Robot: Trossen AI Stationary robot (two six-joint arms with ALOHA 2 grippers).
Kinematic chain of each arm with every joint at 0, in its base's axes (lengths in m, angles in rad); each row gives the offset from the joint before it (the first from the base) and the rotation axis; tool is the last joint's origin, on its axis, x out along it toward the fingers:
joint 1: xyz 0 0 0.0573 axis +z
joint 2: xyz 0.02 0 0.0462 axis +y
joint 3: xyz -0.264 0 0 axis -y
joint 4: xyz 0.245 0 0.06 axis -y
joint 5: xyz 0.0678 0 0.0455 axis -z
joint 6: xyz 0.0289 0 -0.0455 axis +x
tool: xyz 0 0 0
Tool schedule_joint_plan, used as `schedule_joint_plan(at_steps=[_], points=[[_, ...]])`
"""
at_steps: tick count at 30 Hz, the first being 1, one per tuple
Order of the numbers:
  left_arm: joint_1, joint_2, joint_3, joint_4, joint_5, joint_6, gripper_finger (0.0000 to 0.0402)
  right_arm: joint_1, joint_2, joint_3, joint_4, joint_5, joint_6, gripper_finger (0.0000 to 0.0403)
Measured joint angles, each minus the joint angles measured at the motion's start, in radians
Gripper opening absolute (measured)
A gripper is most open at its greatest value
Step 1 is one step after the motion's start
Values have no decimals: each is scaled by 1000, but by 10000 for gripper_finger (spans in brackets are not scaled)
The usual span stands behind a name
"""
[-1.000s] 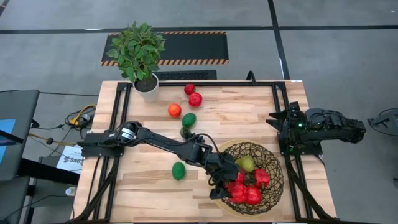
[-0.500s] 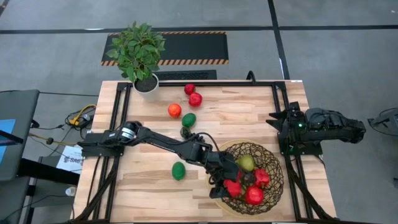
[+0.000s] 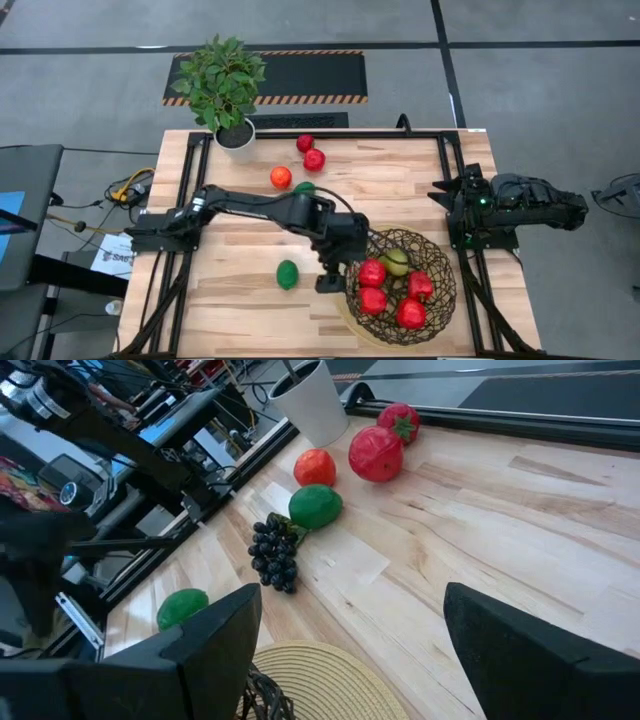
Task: Build produce basket
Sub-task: Put the bottom green lime into the black wire basket
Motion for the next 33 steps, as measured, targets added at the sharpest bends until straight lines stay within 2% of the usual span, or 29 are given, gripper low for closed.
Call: schedule_joint_plan(at_steps=[3, 8, 12, 18, 24, 29, 33], points=[[-18, -67, -49, -40, -29, -44, 334, 0, 0, 0, 0, 0, 0, 333], [-73, -168, -98, -233, -197, -98, 334, 0, 0, 0, -1, 0, 0, 333], [-99, -275, -206, -219, -327, -226, 334, 0, 0, 0, 0, 0, 0, 333], [-173, -462, -491, -186, -563, -607, 334, 0, 0, 0, -1, 0, -1, 333], [-271, -599, -770, -46, -768, -1042, 335, 0, 0, 0, -1, 0, -1, 333], [-322, -594, -907, -25, -798, -1261, 335, 0, 0, 0, -1, 0, -1, 333], [-335, -565, -985, 74, -810, -1337, 335, 0, 0, 0, -1, 0, -1, 333]])
